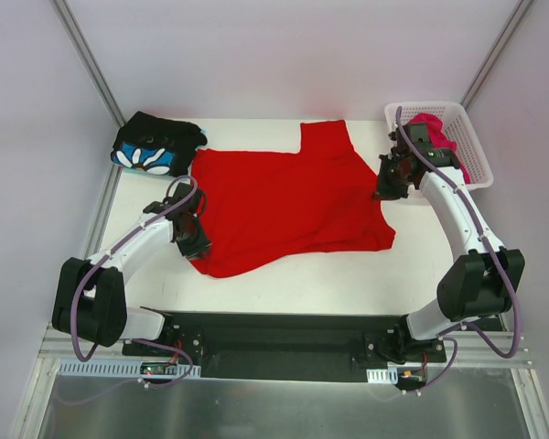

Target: Fold and stack the t-shirts

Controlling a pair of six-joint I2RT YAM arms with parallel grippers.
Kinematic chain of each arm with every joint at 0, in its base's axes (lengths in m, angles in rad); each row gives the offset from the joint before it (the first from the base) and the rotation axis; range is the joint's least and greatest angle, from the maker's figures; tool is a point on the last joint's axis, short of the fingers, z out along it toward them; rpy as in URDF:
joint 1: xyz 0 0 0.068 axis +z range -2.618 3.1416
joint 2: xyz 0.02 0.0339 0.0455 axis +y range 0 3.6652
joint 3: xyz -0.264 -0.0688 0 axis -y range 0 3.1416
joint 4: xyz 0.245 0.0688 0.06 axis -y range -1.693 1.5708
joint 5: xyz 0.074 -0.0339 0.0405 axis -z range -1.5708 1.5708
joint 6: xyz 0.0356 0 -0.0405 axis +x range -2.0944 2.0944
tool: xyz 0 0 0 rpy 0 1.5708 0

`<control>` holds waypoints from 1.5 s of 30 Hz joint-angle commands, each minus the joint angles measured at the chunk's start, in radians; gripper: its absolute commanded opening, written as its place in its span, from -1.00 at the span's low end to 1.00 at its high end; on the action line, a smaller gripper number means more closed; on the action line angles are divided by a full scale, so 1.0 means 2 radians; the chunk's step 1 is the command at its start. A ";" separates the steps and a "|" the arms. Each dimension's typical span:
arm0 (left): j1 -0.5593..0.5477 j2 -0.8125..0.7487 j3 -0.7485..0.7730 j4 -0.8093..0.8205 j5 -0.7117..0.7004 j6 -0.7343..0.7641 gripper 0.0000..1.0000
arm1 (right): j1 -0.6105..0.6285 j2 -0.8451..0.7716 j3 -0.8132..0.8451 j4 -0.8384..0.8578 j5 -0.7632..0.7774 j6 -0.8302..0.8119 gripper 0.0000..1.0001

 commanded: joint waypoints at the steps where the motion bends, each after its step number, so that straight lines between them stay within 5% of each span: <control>1: -0.006 -0.008 0.011 -0.015 0.002 0.008 -0.62 | 0.002 -0.007 0.016 0.002 -0.010 -0.003 -0.99; 23: -0.005 0.047 0.084 -0.040 -0.060 0.016 -0.60 | 0.004 -0.011 0.010 0.008 -0.018 -0.003 -0.99; 45: -0.023 0.065 0.030 -0.019 -0.047 -0.007 -0.61 | 0.004 -0.025 -0.005 0.012 -0.022 -0.003 -0.99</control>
